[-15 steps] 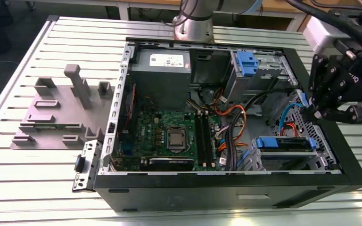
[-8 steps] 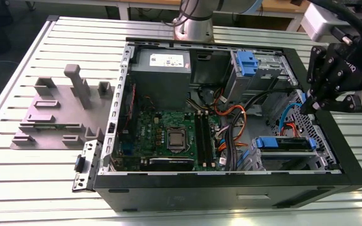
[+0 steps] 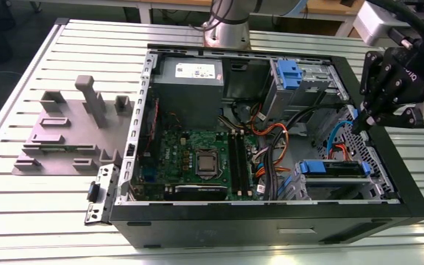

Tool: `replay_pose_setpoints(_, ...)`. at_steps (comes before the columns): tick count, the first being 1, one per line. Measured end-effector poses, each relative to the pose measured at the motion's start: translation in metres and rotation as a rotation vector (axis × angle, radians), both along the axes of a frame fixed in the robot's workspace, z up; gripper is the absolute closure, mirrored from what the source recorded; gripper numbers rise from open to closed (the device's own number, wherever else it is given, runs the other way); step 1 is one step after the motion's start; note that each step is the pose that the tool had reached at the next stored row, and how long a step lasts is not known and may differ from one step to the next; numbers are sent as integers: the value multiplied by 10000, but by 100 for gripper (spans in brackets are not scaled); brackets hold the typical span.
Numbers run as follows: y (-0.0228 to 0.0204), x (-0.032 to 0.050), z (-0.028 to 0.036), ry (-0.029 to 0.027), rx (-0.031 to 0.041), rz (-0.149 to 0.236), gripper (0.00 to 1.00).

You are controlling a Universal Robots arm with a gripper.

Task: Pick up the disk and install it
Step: 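Insert the second disk wire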

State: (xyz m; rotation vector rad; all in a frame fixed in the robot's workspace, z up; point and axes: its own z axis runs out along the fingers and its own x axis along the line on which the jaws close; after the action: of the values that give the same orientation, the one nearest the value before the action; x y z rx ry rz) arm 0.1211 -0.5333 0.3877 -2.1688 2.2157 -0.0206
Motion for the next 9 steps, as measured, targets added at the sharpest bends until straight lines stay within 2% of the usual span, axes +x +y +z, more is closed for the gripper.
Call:
replay_pose_setpoints(2, 15, 1, -1, 0, 0, 0, 89)
replay_pose_setpoints(3, 24, 2, -1, 0, 0, 0, 83)
replay_pose_setpoints(5, 40, 5, -4, 0, 0, 3, 83)
replay_pose_setpoints(6, 47, 8, -6, 0, 0, 2, 76)
replay_pose_setpoints(7, 55, 10, -7, 0, -1, 2, 76)
replay_pose_setpoints(8, 66, 16, -10, 8, 0, 2, 76)
replay_pose_setpoints(9, 78, 24, -12, 40, -9, 1, 76)
